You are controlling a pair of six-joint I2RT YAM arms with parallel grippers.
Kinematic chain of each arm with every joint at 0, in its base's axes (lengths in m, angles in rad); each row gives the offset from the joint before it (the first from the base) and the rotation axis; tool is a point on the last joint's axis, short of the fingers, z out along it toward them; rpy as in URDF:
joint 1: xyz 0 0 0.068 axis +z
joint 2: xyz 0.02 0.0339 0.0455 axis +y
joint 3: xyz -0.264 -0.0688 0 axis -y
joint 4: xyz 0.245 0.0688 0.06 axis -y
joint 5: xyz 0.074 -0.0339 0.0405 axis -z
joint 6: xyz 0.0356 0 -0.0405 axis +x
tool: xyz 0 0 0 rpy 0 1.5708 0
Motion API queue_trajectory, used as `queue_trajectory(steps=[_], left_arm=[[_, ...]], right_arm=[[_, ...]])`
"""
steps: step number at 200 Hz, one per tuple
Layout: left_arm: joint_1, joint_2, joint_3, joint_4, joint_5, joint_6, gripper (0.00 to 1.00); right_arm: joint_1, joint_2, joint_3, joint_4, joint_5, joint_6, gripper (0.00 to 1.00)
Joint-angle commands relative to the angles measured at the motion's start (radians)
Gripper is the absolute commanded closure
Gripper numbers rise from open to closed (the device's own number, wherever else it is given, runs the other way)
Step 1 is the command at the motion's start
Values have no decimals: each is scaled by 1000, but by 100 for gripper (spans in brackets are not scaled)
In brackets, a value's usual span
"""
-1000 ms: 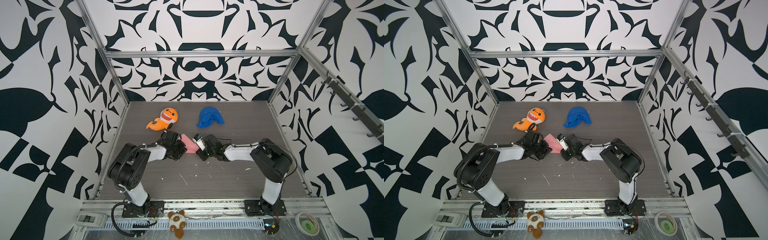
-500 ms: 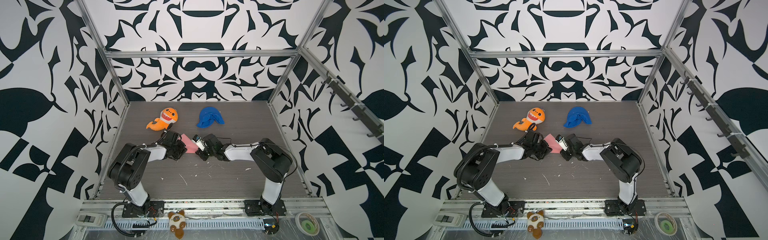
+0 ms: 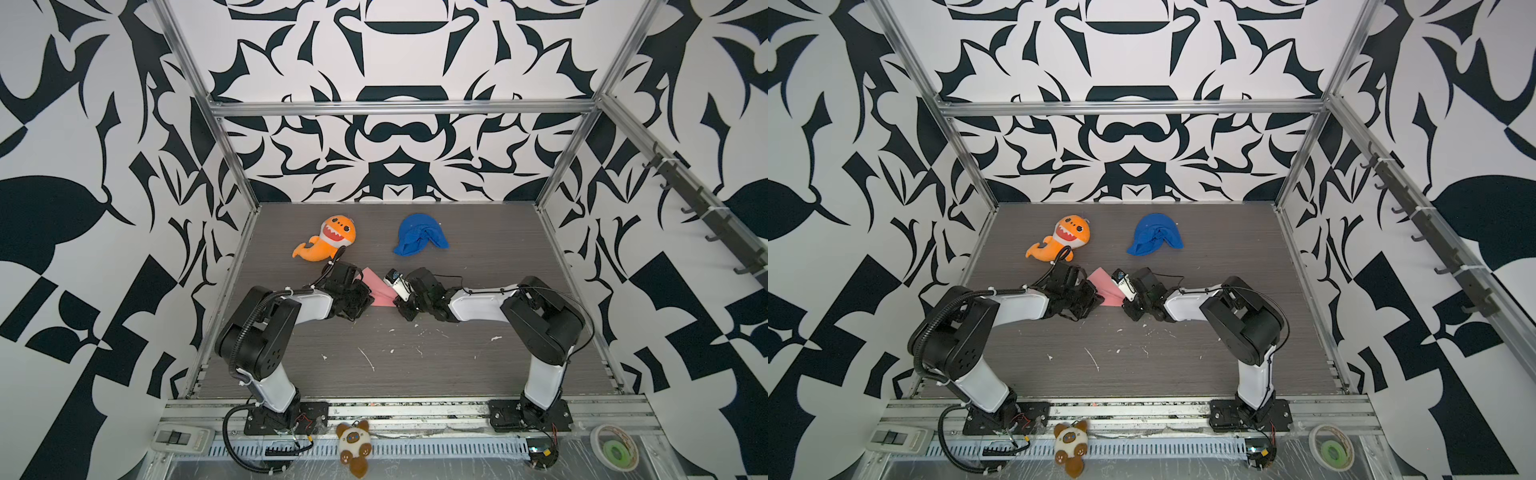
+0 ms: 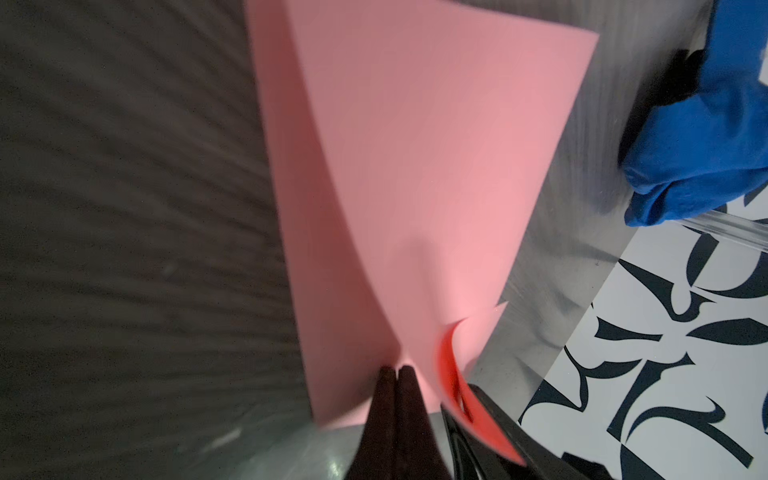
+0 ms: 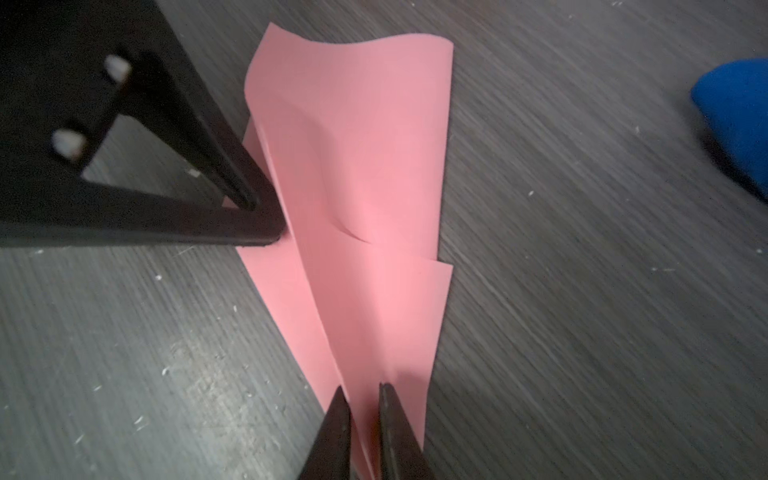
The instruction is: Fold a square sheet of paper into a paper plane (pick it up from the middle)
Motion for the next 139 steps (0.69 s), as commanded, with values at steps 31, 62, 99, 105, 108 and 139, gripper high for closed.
queue_trajectory(steps=[31, 62, 99, 105, 108, 139], left_arm=[[-3, 34, -18, -96, -39, -8, 98], [-4, 37, -18, -96, -37, -7, 98], [-4, 37, -19, -96, -37, -7, 98], [-3, 35, -18, -97, -36, -7, 98], [-3, 34, -19, -96, -37, -7, 98], [-3, 34, -21, -96, -37, -7, 98]], right_arm=[[7, -3, 15, 36, 29, -23, 75], [7, -2, 8, 46, 14, -93, 75], [2, 10, 23, 29, 13, -124, 78], [2, 9, 23, 28, 11, -122, 79], [1, 9, 23, 28, 10, -121, 81], [-1, 12, 23, 30, 1, -100, 89]])
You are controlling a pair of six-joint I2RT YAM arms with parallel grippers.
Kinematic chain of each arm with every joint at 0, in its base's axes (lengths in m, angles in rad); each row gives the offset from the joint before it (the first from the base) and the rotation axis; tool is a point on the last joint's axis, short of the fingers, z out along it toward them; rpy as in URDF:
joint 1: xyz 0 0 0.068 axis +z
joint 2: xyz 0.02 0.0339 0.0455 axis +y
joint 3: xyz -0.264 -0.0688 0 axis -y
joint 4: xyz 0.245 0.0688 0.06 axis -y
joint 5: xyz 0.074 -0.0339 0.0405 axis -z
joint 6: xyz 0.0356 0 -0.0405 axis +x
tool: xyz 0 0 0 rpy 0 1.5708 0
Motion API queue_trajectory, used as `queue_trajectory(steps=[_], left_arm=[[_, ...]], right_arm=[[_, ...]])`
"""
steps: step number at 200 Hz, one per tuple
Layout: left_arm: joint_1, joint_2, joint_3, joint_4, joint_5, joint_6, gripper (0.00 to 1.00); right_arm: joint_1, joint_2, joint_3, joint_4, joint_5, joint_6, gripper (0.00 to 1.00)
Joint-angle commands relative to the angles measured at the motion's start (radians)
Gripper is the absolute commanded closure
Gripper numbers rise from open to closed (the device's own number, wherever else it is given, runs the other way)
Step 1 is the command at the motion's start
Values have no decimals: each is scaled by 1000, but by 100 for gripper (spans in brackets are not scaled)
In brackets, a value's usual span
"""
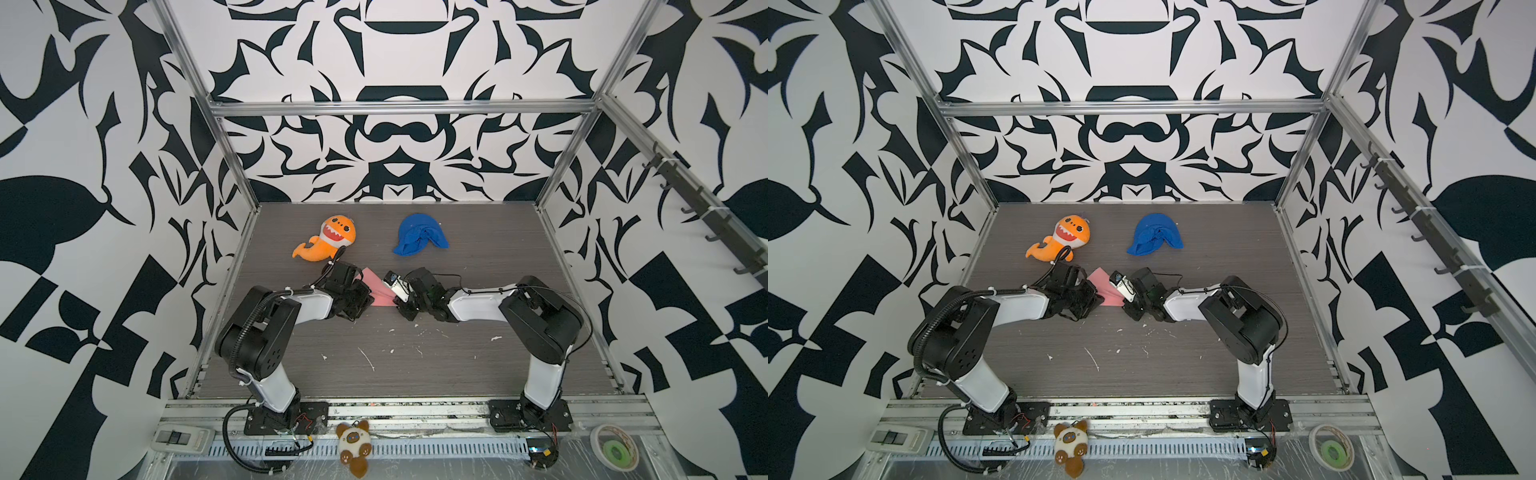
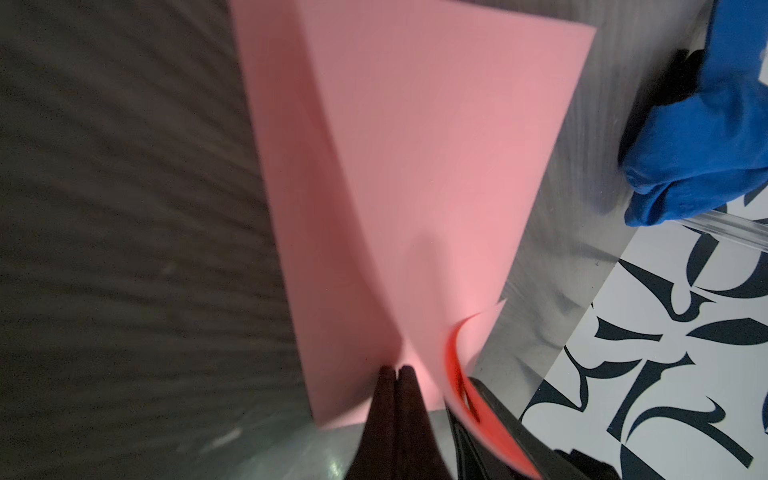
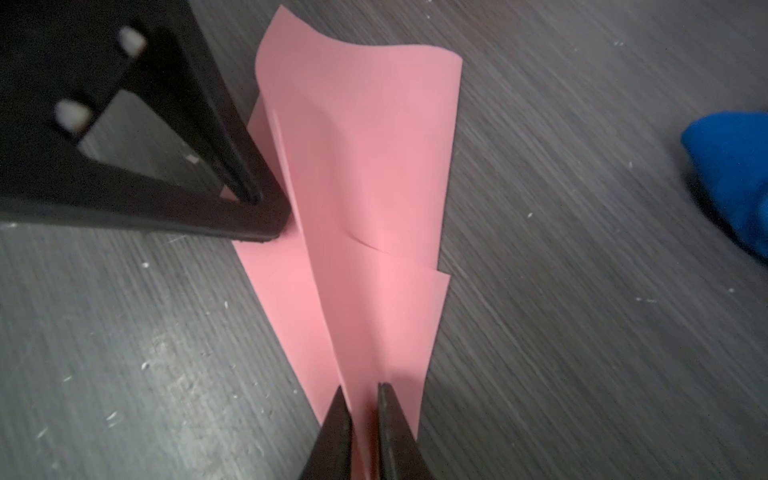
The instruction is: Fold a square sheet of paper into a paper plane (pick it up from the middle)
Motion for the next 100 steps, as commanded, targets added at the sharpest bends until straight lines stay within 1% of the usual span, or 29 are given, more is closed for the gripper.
queue_trajectory(steps=[1, 26, 72, 100], left_arm=[[-4, 34, -21, -95, -37, -7, 98], [-4, 33, -20, -96, -36, -6, 98], [-4, 19, -21, -99, -35, -5, 98], [-1, -5, -12, -112, -28, 18, 95]], right_arm=[[-1, 2, 22, 13, -7, 4, 89], [-13, -2, 17, 20, -35, 27, 94], [-50, 1, 15, 23, -160, 114, 96], [-69, 21, 16, 26, -235, 182, 96]])
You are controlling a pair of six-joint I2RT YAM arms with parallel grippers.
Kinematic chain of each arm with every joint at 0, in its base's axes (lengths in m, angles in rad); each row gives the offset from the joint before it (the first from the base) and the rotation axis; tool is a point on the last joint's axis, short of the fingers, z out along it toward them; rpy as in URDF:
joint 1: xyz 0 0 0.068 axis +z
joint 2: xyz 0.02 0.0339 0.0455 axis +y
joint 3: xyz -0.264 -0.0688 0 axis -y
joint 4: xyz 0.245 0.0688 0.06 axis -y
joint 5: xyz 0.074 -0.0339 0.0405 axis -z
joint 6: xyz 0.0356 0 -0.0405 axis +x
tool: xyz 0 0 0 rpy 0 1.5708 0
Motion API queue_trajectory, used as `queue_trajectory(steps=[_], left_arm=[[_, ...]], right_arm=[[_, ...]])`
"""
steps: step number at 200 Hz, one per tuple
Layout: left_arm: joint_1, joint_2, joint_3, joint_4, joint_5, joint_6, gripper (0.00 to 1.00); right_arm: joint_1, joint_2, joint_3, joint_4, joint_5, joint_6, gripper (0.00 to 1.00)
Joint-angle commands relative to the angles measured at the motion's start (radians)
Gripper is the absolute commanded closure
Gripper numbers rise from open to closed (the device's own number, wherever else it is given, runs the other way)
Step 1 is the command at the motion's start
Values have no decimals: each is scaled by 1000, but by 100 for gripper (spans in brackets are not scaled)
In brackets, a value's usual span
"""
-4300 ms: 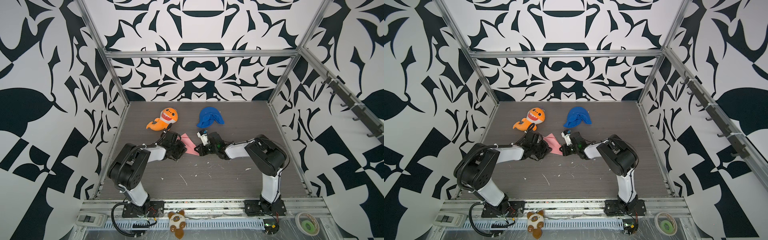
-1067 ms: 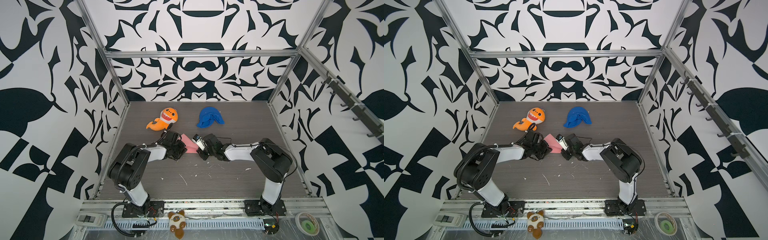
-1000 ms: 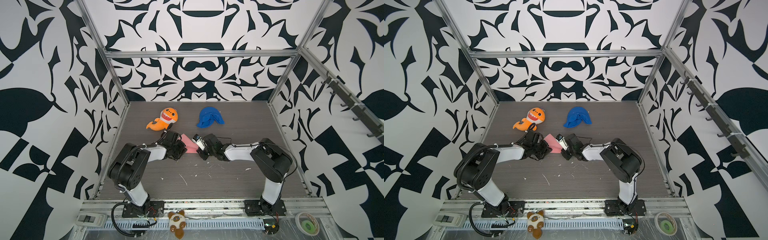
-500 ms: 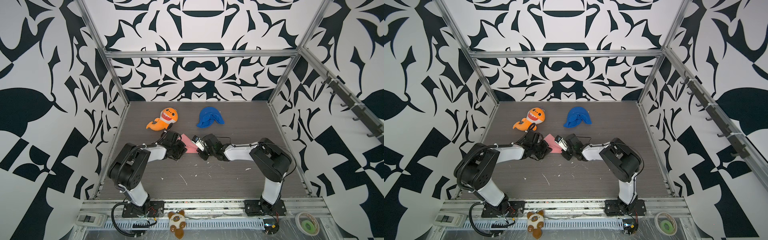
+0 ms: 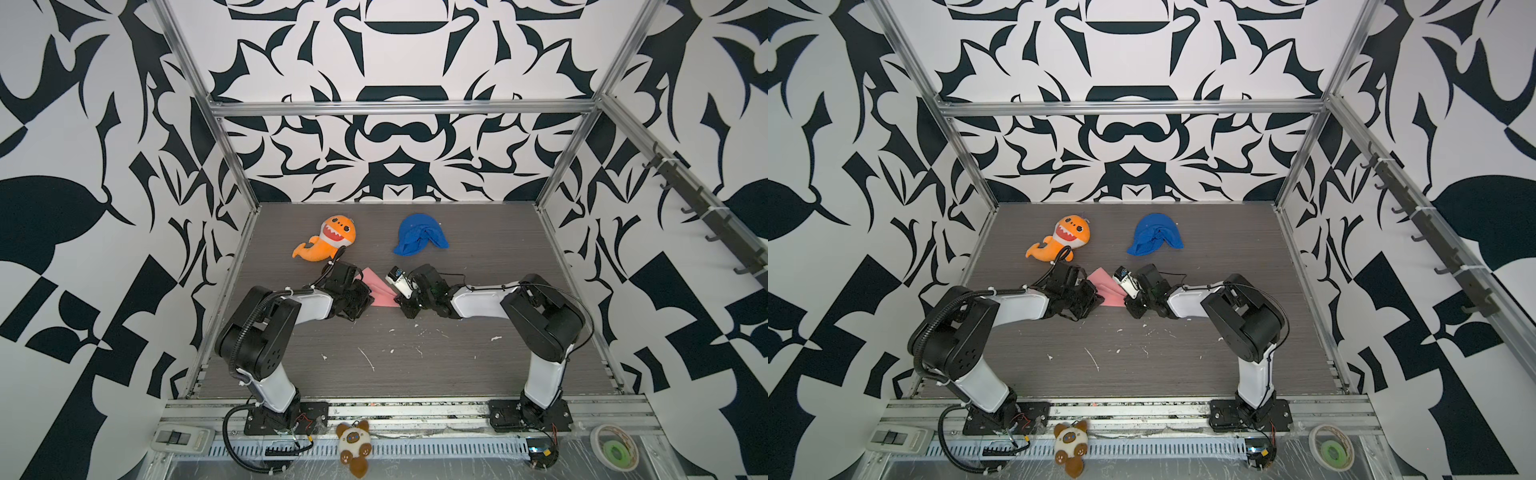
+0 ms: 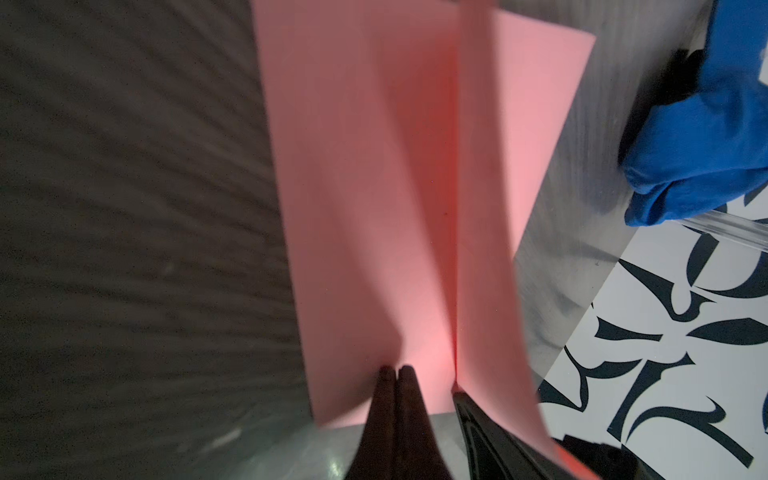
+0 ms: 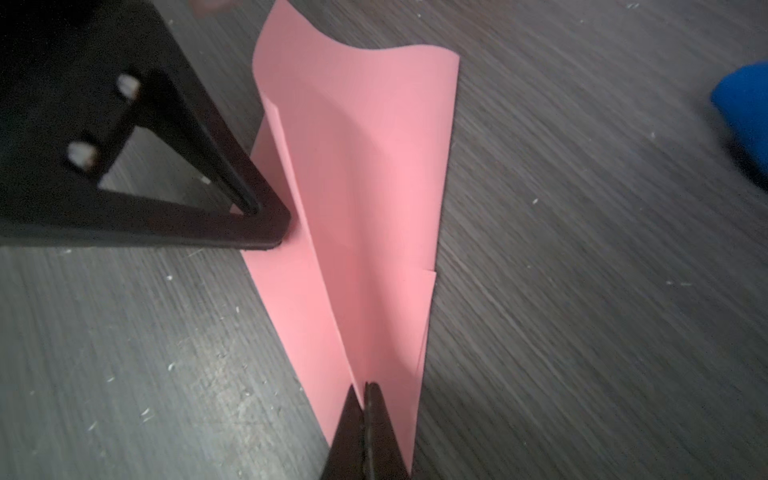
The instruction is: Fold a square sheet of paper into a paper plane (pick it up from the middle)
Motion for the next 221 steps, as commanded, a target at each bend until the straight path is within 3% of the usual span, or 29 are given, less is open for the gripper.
queue_trajectory(steps=[1, 61, 144, 221], left_arm=[[0, -5, -11, -114, -27, 19, 95], [2, -71, 26, -191, -62, 81, 92], [-5, -148, -15, -63, -25, 121, 91], [-25, -108, -22, 6, 8, 121, 91]], right_arm=[[-14, 20, 17, 24, -103, 84, 96], [-54, 61, 32, 16, -222, 209, 96], [-65, 71, 16, 34, -366, 429, 97], [-74, 103, 14, 25, -432, 585, 97]])
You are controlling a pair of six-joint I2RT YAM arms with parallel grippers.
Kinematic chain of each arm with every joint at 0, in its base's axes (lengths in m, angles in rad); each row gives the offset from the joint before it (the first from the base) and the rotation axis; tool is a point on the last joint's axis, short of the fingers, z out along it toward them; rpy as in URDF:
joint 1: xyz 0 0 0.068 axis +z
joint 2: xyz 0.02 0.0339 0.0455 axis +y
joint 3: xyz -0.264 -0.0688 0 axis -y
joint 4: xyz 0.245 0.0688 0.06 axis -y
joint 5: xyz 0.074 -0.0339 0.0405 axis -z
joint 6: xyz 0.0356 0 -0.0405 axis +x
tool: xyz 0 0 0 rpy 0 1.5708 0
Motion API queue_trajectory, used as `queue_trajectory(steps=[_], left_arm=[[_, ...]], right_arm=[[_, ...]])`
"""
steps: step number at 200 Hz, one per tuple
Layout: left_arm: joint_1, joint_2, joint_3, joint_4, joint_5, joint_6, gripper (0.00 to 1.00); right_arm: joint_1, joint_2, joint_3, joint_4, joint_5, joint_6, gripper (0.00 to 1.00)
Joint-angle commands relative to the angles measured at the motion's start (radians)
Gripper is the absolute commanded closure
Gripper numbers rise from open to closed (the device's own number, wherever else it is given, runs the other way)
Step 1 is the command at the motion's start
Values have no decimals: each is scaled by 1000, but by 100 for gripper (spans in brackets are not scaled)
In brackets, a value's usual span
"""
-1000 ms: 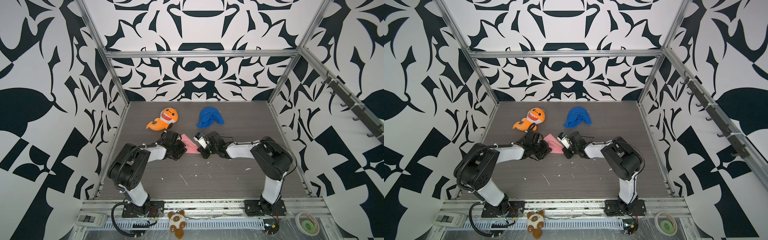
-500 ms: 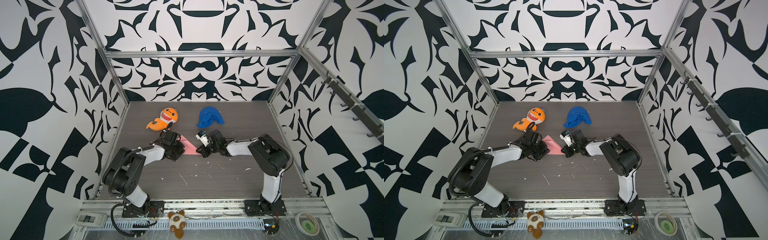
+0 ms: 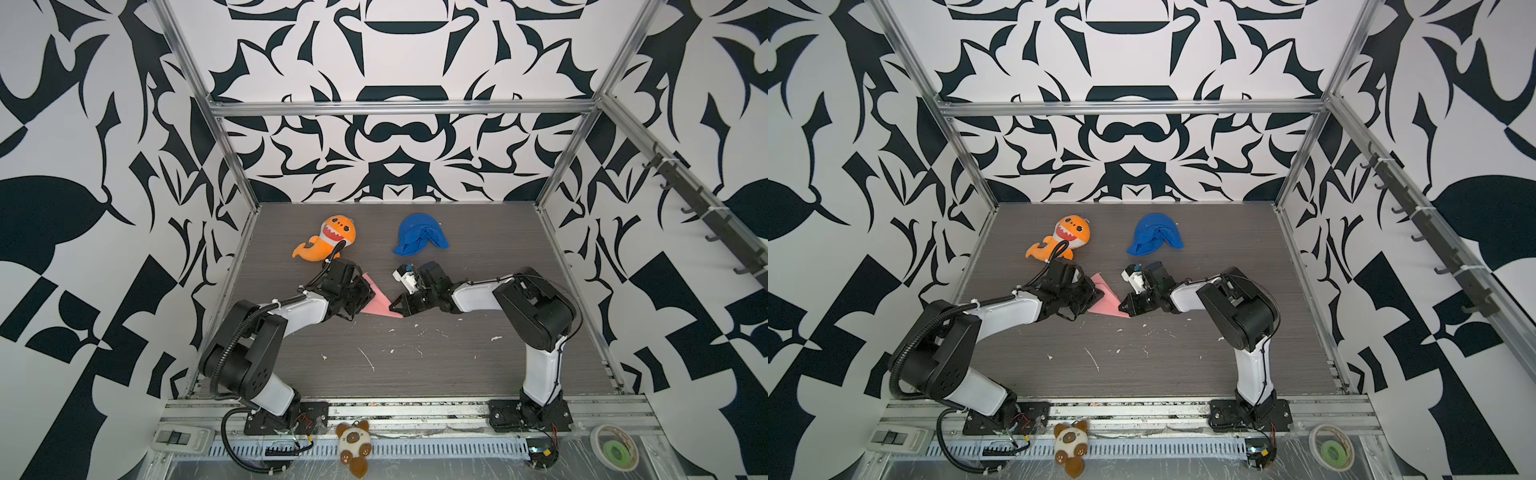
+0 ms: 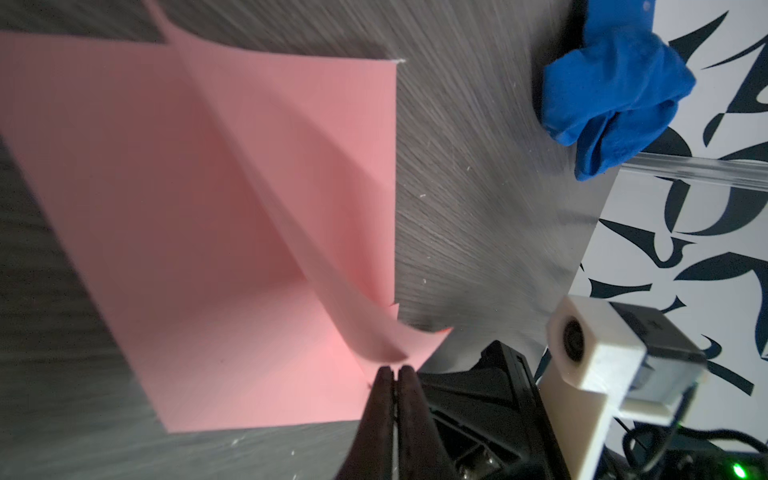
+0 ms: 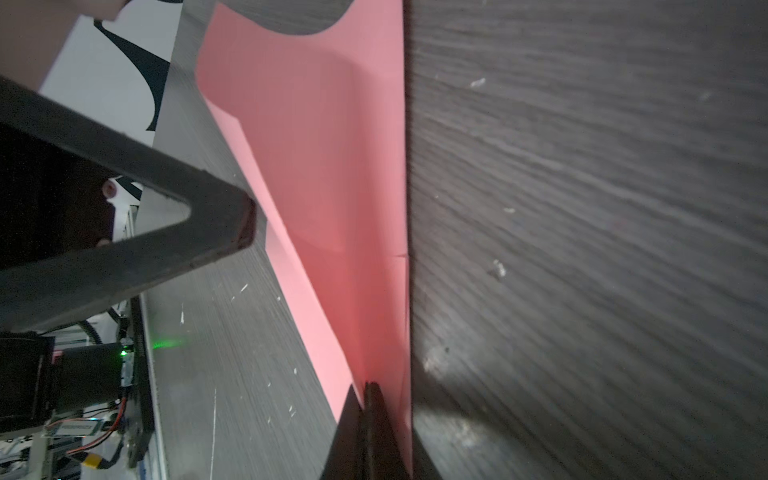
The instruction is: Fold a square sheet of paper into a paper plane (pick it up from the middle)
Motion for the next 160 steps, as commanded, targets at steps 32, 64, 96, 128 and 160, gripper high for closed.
queue_trajectory(steps=[32, 64, 96, 128, 160], left_arm=[[-9, 37, -12, 49, 29, 9, 91], [-14, 71, -2, 69, 45, 11, 91], [-15, 103, 2, 90, 52, 7, 91], [-15, 123, 6, 102, 57, 4, 91], [-15, 131, 4, 107, 52, 0, 91]], right_arm=[[-14, 34, 11, -29, -56, 91, 97], [-23, 48, 21, -53, -64, 115, 97], [-36, 63, 37, -91, -79, 139, 95], [-43, 77, 57, -136, -86, 156, 94], [-50, 95, 87, -202, -84, 167, 94]])
